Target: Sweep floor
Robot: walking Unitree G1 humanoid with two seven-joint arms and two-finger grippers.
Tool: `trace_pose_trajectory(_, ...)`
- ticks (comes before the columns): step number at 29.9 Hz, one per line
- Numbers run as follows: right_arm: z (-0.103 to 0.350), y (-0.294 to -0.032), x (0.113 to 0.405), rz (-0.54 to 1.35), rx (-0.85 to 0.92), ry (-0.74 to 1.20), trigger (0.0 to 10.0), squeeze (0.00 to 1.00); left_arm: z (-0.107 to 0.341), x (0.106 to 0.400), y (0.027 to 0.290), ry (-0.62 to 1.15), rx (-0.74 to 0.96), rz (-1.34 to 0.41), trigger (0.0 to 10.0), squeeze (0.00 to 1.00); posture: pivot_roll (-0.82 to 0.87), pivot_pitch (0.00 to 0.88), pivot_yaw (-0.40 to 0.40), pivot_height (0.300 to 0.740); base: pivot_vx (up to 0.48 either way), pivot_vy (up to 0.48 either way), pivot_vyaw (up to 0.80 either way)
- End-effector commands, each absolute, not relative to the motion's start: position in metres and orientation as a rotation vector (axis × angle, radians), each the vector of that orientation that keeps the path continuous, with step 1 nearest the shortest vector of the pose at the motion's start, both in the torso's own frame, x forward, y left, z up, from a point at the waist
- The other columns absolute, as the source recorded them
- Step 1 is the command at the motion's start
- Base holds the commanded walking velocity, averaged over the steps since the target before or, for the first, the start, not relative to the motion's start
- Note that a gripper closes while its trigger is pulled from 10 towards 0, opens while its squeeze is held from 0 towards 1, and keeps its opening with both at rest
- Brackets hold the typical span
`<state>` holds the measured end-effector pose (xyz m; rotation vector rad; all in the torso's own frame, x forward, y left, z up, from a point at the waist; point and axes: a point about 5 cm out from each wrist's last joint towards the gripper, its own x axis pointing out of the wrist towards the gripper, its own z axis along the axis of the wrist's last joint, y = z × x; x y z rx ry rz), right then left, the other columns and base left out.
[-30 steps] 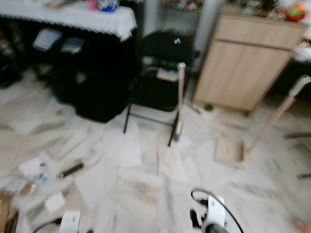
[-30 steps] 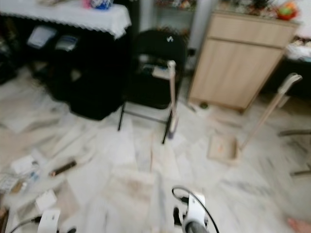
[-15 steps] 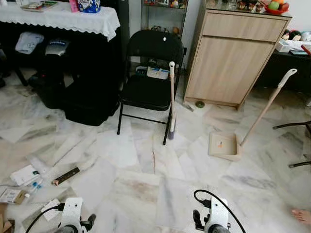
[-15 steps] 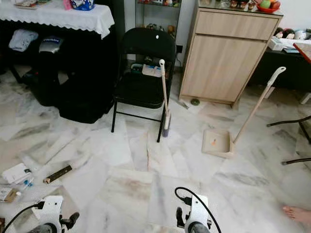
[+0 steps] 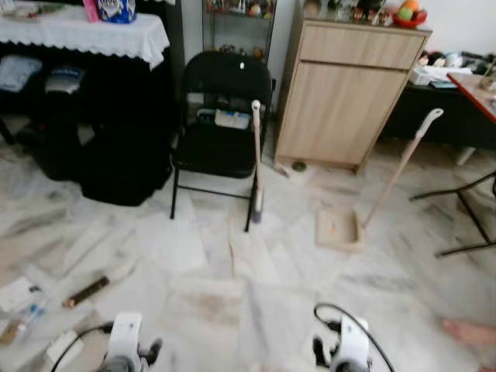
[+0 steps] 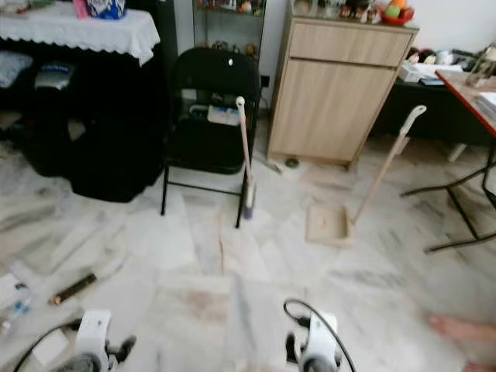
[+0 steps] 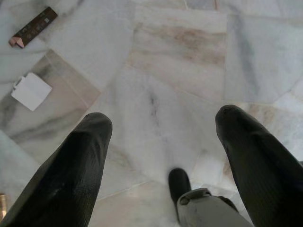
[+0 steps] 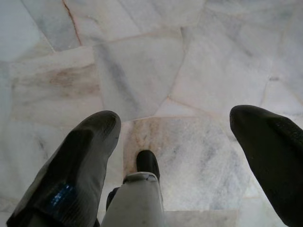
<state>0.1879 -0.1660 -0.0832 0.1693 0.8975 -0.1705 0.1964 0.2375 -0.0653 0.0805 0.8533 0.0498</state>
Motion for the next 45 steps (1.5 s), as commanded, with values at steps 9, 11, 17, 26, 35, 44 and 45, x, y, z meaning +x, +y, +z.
trace_pose_trajectory(9, -0.082, -0.174, 0.189, -0.193, 0.157, 0.893, 10.0, 0.00, -0.066, 0.200, 0.229, 0.847, 0.087, 0.025, 10.0, 0.00, -0.02, 0.000, -0.049, 0.740, 0.000, -0.439, -0.10)
trace_pose_trajectory(11, -0.082, -0.174, 0.189, -0.193, 0.161, 0.894, 10.0, 0.00, -0.066, 0.200, 0.229, 0.847, 0.086, 0.026, 10.0, 0.00, -0.02, 0.000, -0.049, 0.740, 0.000, -0.437, -0.64)
trace_pose_trajectory(17, -0.082, -0.175, 0.189, -0.194, 0.154, 0.887, 10.0, 0.00, -0.064, 0.202, 0.230, 0.840, 0.086, 0.029, 10.0, 0.00, -0.02, 0.000, -0.049, 0.740, 0.000, -0.400, -0.08)
trace_pose_trajectory(26, -0.081, -0.176, 0.190, -0.199, 0.150, 0.883, 10.0, 0.00, -0.060, 0.206, 0.235, 0.823, 0.088, 0.045, 10.0, 0.00, -0.02, 0.009, -0.052, 0.740, 0.219, -0.077, 0.00)
trace_pose_trajectory(35, -0.081, -0.175, 0.190, -0.193, 0.145, 0.880, 10.0, 0.00, -0.063, 0.202, 0.235, 0.825, 0.071, 0.054, 10.0, 0.00, -0.02, 0.013, -0.054, 0.740, 0.000, 0.000, 0.00)
trace_pose_trajectory(44, -0.081, -0.175, 0.190, -0.196, 0.151, 0.881, 10.0, 0.00, -0.067, 0.189, 0.245, 0.857, 0.047, 0.085, 10.0, 0.00, -0.02, 0.016, -0.055, 0.740, 0.000, 0.126, -0.07)
trace_pose_trajectory(45, -0.081, -0.175, 0.190, -0.196, 0.152, 0.881, 10.0, 0.00, -0.067, 0.188, 0.245, 0.859, 0.046, 0.086, 10.0, 0.00, -0.02, 0.016, -0.055, 0.740, 0.000, 0.289, -0.59)
